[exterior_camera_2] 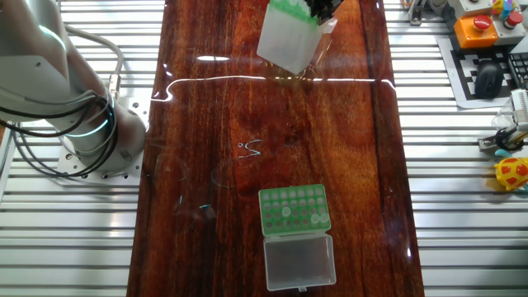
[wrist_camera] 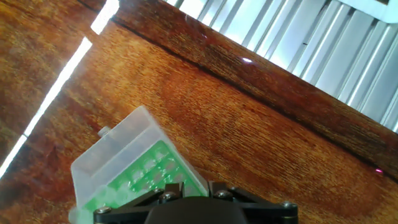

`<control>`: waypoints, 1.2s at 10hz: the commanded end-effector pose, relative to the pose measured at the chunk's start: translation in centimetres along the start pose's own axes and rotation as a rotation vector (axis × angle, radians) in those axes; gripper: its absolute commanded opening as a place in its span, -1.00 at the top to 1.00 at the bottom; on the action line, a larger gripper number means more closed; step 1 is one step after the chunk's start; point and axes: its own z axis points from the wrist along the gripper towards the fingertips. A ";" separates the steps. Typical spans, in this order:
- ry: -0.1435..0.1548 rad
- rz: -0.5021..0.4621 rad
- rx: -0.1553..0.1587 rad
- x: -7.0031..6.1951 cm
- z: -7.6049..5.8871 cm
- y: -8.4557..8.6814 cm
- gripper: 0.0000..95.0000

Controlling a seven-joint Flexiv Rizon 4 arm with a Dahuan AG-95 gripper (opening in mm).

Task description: Transfer all large pipette tips from one holder to another

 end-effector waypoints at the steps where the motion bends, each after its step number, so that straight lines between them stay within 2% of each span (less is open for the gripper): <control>1: 0.006 -0.011 -0.006 0.5 -0.2 -0.1 0.60; 4: 0.001 -0.032 -0.018 1.8 -1.0 -0.8 0.60; 9: 0.008 -0.043 -0.020 1.4 -1.2 -1.1 0.60; 11: 0.027 -0.091 -0.006 1.6 -1.4 -1.3 0.60; 12: 0.025 -0.100 -0.010 1.5 -1.5 -1.4 0.60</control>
